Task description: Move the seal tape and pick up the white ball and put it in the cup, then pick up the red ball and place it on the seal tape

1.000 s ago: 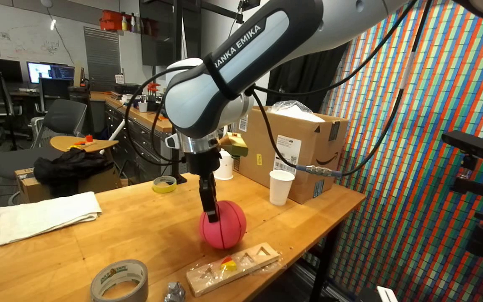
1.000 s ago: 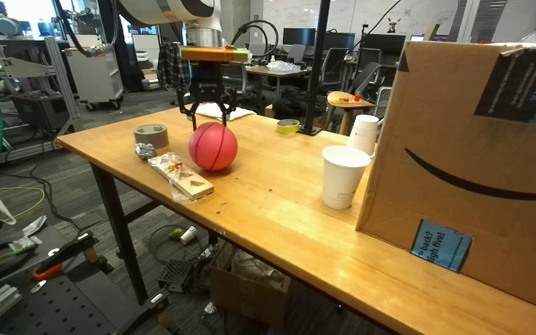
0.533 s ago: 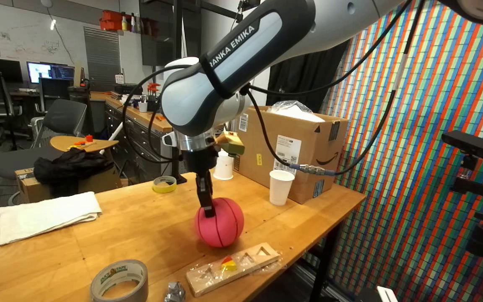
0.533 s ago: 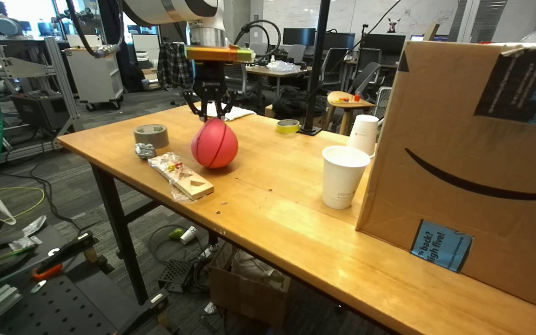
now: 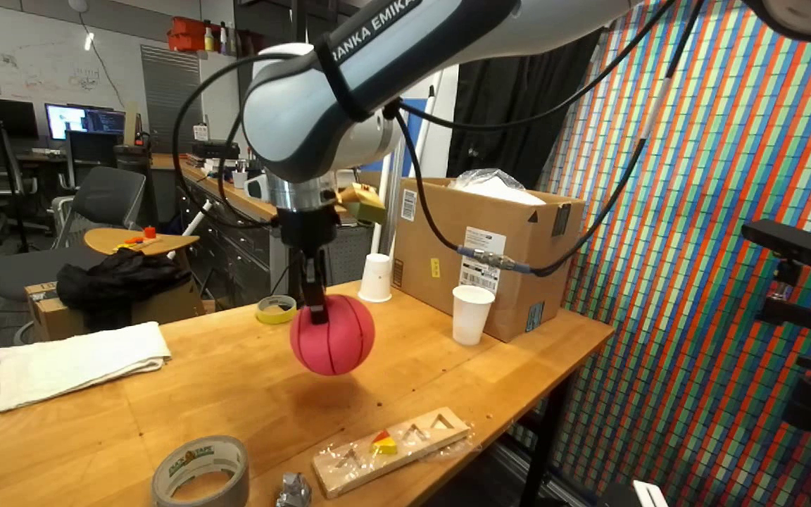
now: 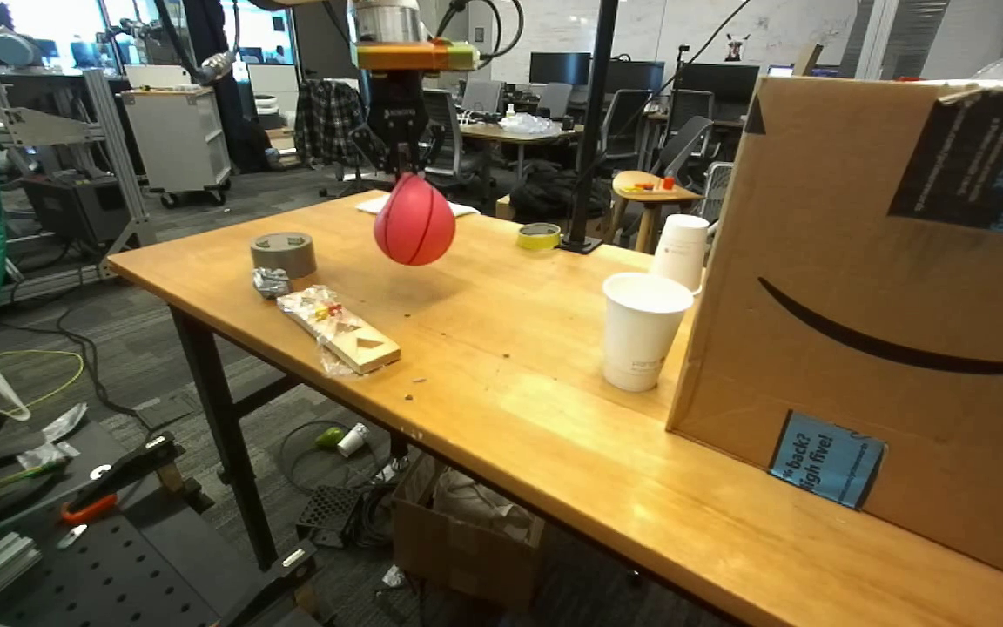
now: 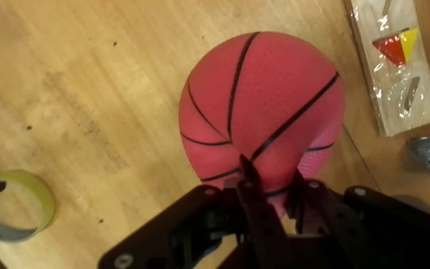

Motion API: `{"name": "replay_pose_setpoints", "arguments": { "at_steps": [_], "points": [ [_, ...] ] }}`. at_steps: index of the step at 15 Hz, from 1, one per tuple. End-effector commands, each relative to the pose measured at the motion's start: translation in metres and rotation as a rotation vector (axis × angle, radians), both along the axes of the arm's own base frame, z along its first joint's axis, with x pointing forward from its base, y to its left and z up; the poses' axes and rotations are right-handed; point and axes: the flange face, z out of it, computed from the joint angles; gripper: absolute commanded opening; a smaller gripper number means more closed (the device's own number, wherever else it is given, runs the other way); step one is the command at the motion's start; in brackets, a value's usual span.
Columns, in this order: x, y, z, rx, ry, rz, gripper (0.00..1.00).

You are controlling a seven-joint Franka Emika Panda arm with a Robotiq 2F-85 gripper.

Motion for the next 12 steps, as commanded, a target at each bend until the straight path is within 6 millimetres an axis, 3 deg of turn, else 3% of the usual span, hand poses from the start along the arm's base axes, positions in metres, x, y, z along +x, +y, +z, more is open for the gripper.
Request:
{"name": "replay_pose_setpoints", "arguments": {
  "at_steps": [1,5,12],
  "points": [
    [0.012,0.024,0.049,0.029,-0.069,0.035,0.08],
    [0.008,0.048,0.064,0.117,-0.084,0.004,0.08],
    [-0.015,0.074,0.057,0.219,-0.039,-0.096,0.08]
  ]
}}
